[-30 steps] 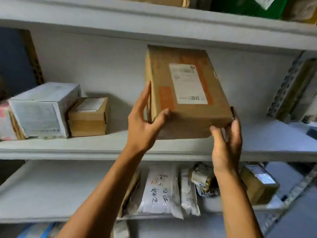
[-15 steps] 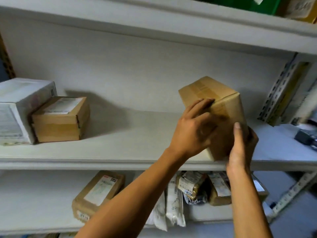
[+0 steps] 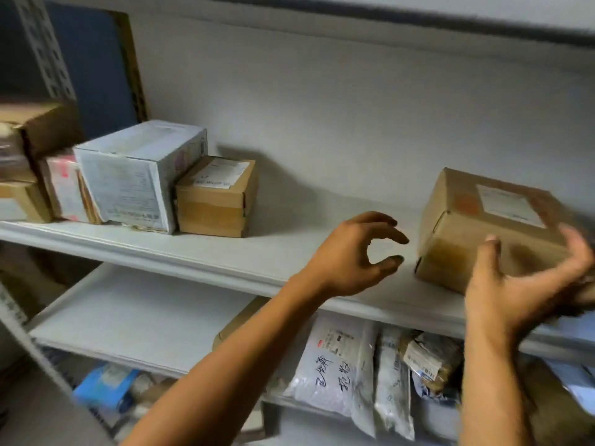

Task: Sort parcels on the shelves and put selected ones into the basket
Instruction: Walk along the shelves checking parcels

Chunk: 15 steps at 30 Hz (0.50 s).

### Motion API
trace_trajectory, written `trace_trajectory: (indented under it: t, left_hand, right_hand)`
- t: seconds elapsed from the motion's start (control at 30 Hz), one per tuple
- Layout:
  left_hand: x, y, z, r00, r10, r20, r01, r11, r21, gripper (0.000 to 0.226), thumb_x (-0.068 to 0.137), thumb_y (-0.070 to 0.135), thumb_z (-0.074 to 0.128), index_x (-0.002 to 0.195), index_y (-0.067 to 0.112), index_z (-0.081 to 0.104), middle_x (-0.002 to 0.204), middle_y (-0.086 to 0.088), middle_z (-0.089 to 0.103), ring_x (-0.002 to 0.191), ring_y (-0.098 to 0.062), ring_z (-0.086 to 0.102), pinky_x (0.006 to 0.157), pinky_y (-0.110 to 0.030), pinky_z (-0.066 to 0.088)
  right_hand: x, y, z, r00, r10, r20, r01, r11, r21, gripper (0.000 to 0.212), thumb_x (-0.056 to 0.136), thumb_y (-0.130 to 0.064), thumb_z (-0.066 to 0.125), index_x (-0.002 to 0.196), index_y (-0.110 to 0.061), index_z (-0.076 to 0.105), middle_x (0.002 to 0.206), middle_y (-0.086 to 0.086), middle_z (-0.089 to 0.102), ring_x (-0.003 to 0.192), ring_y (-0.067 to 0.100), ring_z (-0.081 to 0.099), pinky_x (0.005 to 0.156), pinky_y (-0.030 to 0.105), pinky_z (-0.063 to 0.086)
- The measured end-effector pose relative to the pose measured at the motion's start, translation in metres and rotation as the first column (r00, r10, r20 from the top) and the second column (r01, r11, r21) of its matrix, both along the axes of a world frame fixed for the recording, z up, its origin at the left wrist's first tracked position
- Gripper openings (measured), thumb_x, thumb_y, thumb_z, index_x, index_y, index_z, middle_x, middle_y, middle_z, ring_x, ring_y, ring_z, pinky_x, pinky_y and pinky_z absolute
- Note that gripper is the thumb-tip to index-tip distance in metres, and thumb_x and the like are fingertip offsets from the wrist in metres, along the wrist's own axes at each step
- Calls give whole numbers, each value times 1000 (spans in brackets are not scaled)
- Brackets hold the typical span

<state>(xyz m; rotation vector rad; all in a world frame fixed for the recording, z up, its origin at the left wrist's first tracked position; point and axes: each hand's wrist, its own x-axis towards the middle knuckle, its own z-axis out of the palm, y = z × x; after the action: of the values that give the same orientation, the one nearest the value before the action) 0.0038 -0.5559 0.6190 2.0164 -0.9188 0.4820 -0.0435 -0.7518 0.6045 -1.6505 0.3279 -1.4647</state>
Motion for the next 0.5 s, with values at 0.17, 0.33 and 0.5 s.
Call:
trace_trajectory:
  t: [0.17, 0.33, 0.5]
  left_hand:
    - [-4, 113, -11, 864, 471, 180, -459, 882, -104, 23, 87, 27, 69, 109, 21, 72, 111, 3, 66, 99, -15, 63, 80, -37, 55]
    - [-16, 203, -28, 700, 632, 332, -585, 774, -241, 9, 83, 14, 71, 92, 12, 73, 100, -3, 65, 93, -23, 60, 72, -37, 48]
    - [-29, 241, -54, 780, 582, 230, -555, 813, -174, 15, 84, 19, 71, 98, 14, 70, 104, 0, 63, 97, -18, 58, 76, -37, 49]
  right_hand:
    - [40, 137, 7, 943, 333, -2, -330, 932, -153, 36, 83, -18, 70, 117, -10, 61, 121, 13, 56, 108, 19, 57, 91, 33, 49]
    - [121, 244, 40, 480, 784, -394, -726, 607, 324, 63, 90, -40, 71, 146, -22, 48, 144, 4, 54, 127, 19, 55, 100, 30, 48]
    - [198, 285, 34, 97, 862, -498, -703, 414, 579, 104, 61, -74, 76, 149, -26, 45, 140, 9, 61, 132, 33, 54, 109, 48, 44]
